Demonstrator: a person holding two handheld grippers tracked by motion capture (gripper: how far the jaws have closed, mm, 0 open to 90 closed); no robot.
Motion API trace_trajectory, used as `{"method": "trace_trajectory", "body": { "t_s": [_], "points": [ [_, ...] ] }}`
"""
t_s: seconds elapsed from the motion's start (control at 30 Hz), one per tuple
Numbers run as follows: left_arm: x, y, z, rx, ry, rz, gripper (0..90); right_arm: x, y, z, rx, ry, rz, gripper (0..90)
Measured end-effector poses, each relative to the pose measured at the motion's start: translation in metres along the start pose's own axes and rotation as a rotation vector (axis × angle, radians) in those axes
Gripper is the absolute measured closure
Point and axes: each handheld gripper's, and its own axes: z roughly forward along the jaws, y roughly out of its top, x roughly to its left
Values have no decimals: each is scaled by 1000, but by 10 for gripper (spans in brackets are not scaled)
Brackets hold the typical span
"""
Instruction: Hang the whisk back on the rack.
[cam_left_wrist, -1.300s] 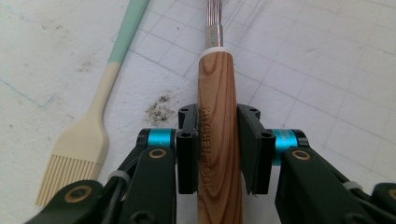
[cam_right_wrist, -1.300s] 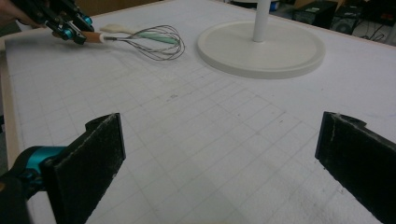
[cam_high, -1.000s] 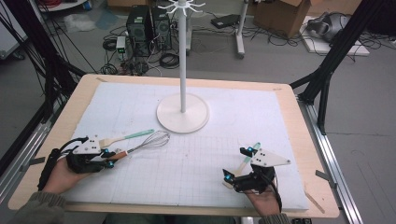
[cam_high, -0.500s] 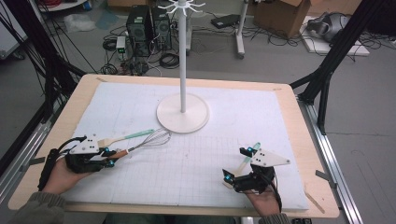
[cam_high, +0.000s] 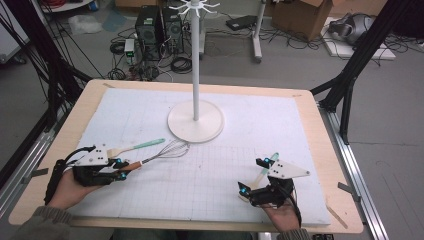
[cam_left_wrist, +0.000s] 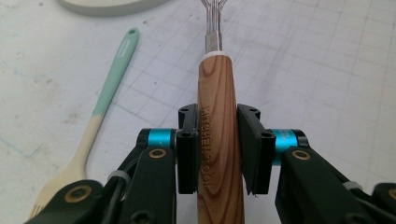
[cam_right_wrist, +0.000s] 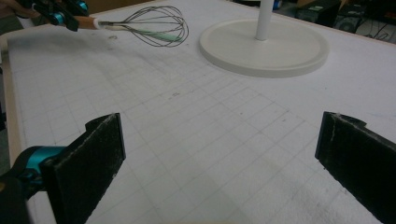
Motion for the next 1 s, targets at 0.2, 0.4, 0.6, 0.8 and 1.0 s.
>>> {"method": "trace_trajectory", "body": {
  "t_s": [0.2,0.4,0.6,0.8,1.0],
  "points": [
    [-4,6,3,-10,-20,15,704,0,0,1,-1,2,-3,1],
    [-5,11,7,-14,-30,16,704,-2,-2,0,2,4,3,2],
    [-6,16,12,-10,-47,22,704,-5,-4,1,-1,7,13,2],
    [-6,22,17,-5,-55,25,704,-7,-4,0,-4,17,13,1],
    [-10,31,23,-15,-80,43,704,-6,1,-1,-16,47,21,1]
  ]
}}
